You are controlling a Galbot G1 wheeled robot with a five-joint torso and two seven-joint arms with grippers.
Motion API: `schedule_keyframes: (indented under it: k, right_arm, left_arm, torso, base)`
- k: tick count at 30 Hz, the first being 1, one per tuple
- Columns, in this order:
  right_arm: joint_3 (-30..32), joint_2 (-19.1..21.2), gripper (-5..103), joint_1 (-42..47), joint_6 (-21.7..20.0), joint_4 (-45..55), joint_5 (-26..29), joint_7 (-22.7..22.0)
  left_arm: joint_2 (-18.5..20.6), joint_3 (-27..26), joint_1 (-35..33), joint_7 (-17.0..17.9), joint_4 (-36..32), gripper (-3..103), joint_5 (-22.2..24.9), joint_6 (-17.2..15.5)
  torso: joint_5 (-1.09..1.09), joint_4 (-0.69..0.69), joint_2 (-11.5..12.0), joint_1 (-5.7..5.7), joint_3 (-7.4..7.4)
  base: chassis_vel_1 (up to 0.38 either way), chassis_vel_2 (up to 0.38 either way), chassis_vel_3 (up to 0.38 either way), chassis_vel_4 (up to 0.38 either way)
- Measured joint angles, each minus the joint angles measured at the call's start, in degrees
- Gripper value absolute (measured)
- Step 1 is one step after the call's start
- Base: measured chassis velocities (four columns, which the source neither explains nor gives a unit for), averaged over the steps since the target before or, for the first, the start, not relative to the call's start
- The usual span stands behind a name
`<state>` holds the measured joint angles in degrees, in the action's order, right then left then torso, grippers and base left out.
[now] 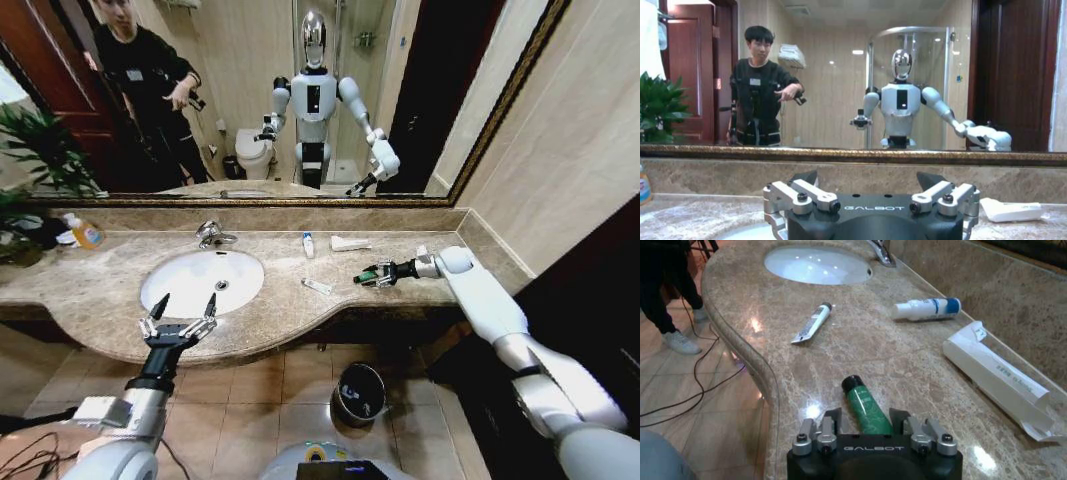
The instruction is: Pick up the trash from the sink and place it in the trash bin.
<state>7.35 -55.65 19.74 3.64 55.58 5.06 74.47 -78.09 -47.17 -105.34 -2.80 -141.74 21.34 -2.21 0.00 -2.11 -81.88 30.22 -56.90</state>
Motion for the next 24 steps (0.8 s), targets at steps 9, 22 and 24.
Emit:
schedule_keyframes:
  k: [9, 22, 24]
  right_arm:
    - [0.02, 0.15, 33, 0.24, -0.39, 0.28, 0.16, -0.80]
    - [-0.13, 2.00, 7, 3.29, -2.14, 4.59, 5.47, -6.03]
    - [0.31, 2.37, 7, 4.37, -2.35, 6.03, 6.69, -7.65]
  left_arm:
    - [0.00, 0.00, 0.00, 0.00, 0.00, 100, 0.00, 0.00]
    - [0.00, 0.00, 0.00, 0.00, 0.00, 100, 0.00, 0.00]
    - [0.00, 0.00, 0.00, 0.00, 0.00, 100, 0.00, 0.00]
  torso:
    - [0.00, 0.00, 0.00, 0.00, 0.00]
    - [0.00, 0.00, 0.00, 0.01, 0.00]
    - [0.01, -0.01, 0.00, 0.01, 0.00]
  base:
    - [0.000, 0.000, 0.000, 0.000]
    - [0.000, 0.000, 0.000, 0.000]
    - [0.000, 0.000, 0.000, 0.000]
